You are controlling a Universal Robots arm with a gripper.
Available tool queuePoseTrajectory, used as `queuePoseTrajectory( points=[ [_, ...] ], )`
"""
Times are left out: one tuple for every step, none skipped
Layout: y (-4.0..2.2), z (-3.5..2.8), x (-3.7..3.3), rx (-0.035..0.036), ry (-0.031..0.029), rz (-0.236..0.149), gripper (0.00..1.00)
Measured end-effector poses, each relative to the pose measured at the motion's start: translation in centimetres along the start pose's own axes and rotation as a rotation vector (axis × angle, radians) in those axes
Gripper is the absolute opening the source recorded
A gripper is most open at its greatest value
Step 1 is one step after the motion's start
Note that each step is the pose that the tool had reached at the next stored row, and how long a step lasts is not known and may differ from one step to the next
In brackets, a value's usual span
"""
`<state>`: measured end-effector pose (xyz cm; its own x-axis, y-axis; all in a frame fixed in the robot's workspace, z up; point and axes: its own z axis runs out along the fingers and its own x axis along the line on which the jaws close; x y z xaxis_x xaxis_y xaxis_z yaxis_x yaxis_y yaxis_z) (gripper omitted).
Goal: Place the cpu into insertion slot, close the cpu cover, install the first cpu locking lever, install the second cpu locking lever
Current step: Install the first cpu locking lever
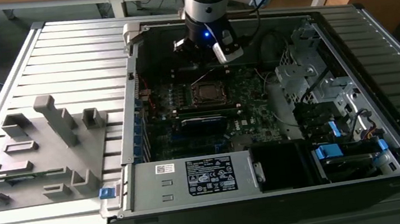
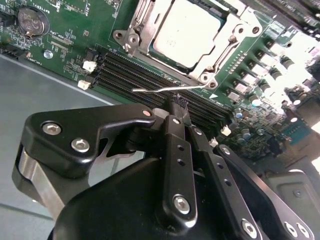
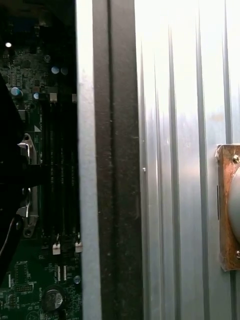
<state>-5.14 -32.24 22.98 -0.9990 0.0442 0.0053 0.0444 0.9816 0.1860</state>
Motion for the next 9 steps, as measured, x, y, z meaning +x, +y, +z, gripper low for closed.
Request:
queuePoseTrajectory(
  points=[
    [0.07, 0.13, -0.01, 0.0018, -0.0001, 0.000, 0.11],
    [0.14, 0.22, -0.02, 0.0048, -0.0003, 0.000, 0.11],
    [0.19, 0.26, -0.02, 0.0090, -0.0004, 0.000, 0.11],
    [0.22, 0.28, -0.02, 0.0130, -0.0006, 0.000, 0.11],
    [0.22, 0.28, -0.02, 0.0137, -0.0006, 0.000, 0.11],
    [0.22, 0.27, -0.02, 0.0137, -0.0006, 0.000, 0.11],
    [0.22, 0.28, -0.02, 0.0137, -0.0006, 0.000, 0.11],
    [0.22, 0.27, -0.02, 0.0138, -0.0006, 0.000, 0.11],
    [0.23, 0.28, -0.07, 0.0138, -0.0006, 0.000, 0.11]
  ],
)
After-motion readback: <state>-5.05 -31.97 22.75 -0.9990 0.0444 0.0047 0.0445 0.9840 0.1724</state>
